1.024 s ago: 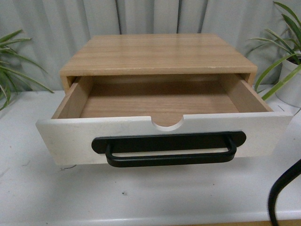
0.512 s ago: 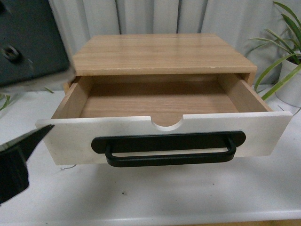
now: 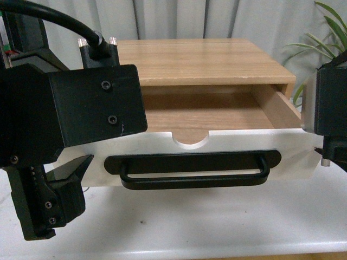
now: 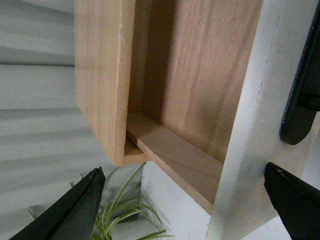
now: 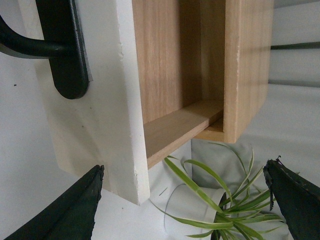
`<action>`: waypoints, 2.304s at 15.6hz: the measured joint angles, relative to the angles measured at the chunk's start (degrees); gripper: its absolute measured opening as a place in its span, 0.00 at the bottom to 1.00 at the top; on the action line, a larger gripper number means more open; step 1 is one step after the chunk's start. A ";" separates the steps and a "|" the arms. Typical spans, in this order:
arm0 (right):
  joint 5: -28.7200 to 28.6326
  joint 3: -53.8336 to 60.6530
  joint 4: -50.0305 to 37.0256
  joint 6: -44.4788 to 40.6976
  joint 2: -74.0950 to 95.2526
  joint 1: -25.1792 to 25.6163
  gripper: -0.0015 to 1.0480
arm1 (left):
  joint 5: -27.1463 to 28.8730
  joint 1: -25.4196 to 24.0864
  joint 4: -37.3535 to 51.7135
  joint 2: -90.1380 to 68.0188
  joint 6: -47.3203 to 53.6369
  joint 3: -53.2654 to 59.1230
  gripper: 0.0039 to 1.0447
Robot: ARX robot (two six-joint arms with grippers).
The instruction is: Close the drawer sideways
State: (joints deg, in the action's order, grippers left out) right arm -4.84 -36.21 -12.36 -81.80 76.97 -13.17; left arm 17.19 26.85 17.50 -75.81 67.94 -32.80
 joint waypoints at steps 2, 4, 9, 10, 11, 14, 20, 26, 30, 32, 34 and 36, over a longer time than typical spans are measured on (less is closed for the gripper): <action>0.20 -0.98 -1.92 1.07 2.38 0.02 0.94 | 1.18 -0.15 2.45 -2.19 -0.02 -0.39 0.94; 0.20 -2.23 -2.38 1.97 3.61 0.02 0.94 | 2.36 -0.57 3.98 -3.74 -0.02 -1.44 0.94; 0.15 -5.90 -3.91 3.06 7.72 0.55 0.94 | 4.52 -0.70 8.15 -8.15 -0.61 -4.15 0.94; 0.20 -7.21 -4.02 3.43 9.25 0.98 0.94 | 5.11 -0.66 8.98 -9.31 -0.79 -4.90 0.94; 0.39 -8.17 -4.31 3.82 10.43 1.31 0.94 | 5.35 -0.44 9.38 -9.92 -1.11 -5.29 0.94; 0.61 -14.14 -6.58 7.48 17.64 2.43 0.94 | 8.76 -0.33 16.57 -18.14 -2.62 -8.66 0.94; 1.68 -20.31 -7.80 9.31 23.19 3.06 0.94 | 11.58 -0.83 23.17 -25.33 -2.89 -14.19 0.94; 2.45 -22.18 -8.63 12.74 24.85 3.43 0.94 | 13.09 -0.44 24.61 -26.71 -3.76 -15.74 0.94; 1.36 -16.17 -10.27 25.75 15.82 3.45 0.94 | 10.91 0.81 12.92 -16.28 -16.35 -12.04 0.94; -1.20 -11.10 -11.32 40.39 6.93 4.68 0.94 | 6.75 0.20 5.95 -6.40 -31.17 -10.43 0.94; -2.93 -4.11 -12.02 56.96 -0.81 7.37 0.94 | 5.84 -1.27 3.13 2.64 -47.56 -5.35 0.94; -4.26 1.97 -12.11 72.52 -8.90 9.99 0.94 | 6.16 -3.15 -0.04 10.62 -59.47 0.61 0.94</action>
State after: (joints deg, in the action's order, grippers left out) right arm -9.10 -34.24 -24.47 -9.28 68.07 -3.18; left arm 23.35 23.70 17.45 -65.19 8.47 -32.18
